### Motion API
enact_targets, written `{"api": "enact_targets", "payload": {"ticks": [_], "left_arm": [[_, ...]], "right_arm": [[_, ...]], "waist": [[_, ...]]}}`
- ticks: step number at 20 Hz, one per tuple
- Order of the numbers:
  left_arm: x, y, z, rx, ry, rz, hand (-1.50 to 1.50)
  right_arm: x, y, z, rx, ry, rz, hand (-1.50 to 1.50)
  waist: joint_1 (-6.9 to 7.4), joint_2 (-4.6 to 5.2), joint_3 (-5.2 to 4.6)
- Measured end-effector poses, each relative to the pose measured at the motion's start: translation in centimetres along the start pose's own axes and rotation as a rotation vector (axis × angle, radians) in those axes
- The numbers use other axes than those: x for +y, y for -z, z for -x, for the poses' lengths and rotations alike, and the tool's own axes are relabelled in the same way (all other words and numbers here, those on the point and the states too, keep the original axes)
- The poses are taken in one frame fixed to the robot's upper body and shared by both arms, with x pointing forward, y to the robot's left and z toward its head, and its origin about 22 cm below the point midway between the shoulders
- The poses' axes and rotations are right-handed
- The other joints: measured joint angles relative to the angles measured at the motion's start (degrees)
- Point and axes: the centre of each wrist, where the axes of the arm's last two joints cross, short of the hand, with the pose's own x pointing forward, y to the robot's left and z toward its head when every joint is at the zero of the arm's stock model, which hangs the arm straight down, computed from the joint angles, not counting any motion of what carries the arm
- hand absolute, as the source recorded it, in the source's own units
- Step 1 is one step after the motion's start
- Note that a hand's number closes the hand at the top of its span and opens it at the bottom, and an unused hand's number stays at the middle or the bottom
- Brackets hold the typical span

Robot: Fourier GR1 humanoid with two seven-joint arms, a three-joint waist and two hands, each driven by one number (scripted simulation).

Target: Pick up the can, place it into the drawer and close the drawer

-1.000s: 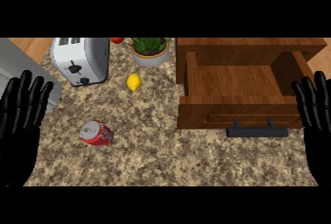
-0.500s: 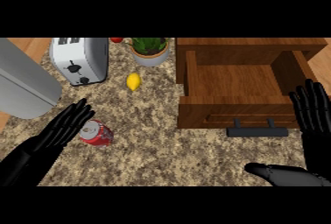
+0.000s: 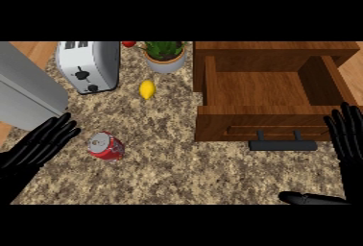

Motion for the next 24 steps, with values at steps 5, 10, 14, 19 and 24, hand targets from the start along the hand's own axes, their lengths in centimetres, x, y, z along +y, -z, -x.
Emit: {"api": "enact_targets", "payload": {"ticks": [5,10,14,19,24], "left_arm": [[0.8,0.1,0.0,0.026,-0.021,-0.029,-1.50],[1.8,0.3,0.4,0.038,-0.018,-0.058,-1.50],[1.7,0.9,1.7,0.056,-0.014,-0.068,-1.50],[1.2,1.8,3.3,0.071,-0.015,-0.066,-1.50],[1.3,2.3,5.4,0.078,-0.013,-0.076,-1.50]], "right_arm": [[-0.5,-0.4,0.7,0.006,-0.005,0.001,-1.50],[-1.3,-0.9,0.7,0.009,-0.004,0.001,-1.50],[-1.7,-1.0,1.5,0.010,-0.004,0.003,-1.50],[-2.0,-1.9,1.4,0.007,-0.011,0.002,-1.50],[-2.8,-1.5,2.3,0.004,-0.011,0.011,-1.50]], "waist": [[-0.02,0.01,0.00],[-0.06,0.00,-0.01],[-0.07,0.01,-0.01],[-0.12,0.01,0.00],[-0.10,0.03,-0.01]]}}
